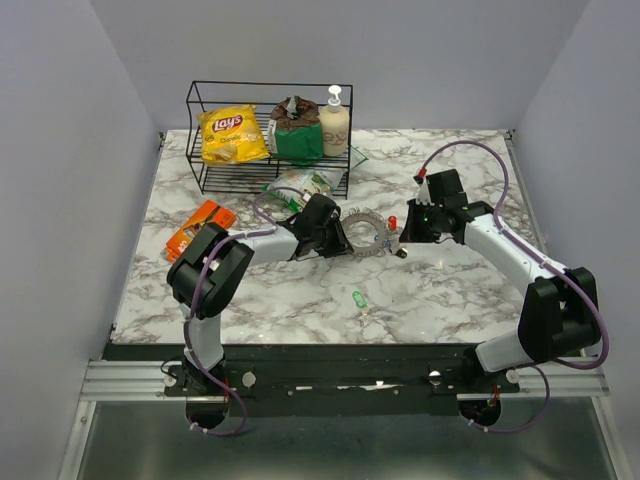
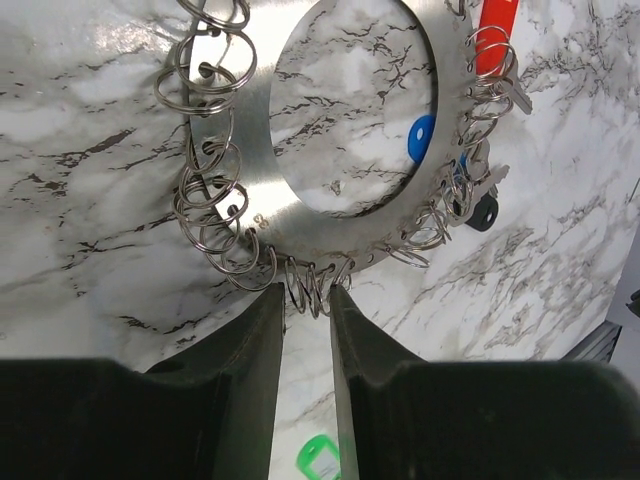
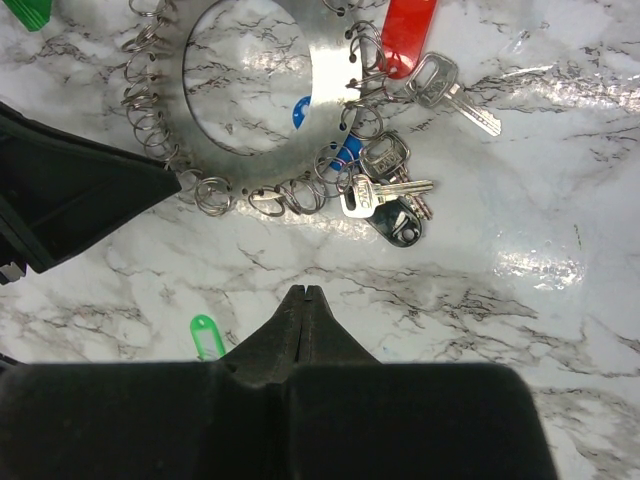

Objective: Put the keys on the keyring

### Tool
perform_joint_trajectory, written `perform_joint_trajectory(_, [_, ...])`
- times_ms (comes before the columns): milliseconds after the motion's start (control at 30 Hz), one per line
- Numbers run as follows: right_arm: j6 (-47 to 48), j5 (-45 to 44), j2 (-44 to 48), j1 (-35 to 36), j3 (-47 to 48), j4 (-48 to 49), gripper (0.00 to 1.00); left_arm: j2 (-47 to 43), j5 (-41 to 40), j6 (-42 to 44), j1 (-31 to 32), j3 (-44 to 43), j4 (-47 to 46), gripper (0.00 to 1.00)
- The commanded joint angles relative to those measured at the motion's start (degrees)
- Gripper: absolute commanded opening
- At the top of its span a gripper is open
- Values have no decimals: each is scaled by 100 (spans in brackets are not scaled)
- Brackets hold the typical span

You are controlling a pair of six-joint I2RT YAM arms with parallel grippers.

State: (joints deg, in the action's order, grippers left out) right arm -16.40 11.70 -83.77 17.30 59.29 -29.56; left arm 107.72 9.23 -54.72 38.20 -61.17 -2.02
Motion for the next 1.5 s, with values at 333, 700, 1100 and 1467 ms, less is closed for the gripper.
perform_joint_trajectory(333, [93,218,27,28,-49,91,1,56,-168,-30,-216,210,-114,25])
perform_joint_trajectory(700, [93,280,-8,37,-58,100,1,3,-141,5,-233,325,-272,19])
perform_joint_trajectory(1100, [76,359,-26,37,-75,144,1,-313,-168,295,-234,474,-281,6])
perform_joint_trajectory(1467, [67,455,-87,28,-58,170,1,-533,-36,1428,-225,712,236,0])
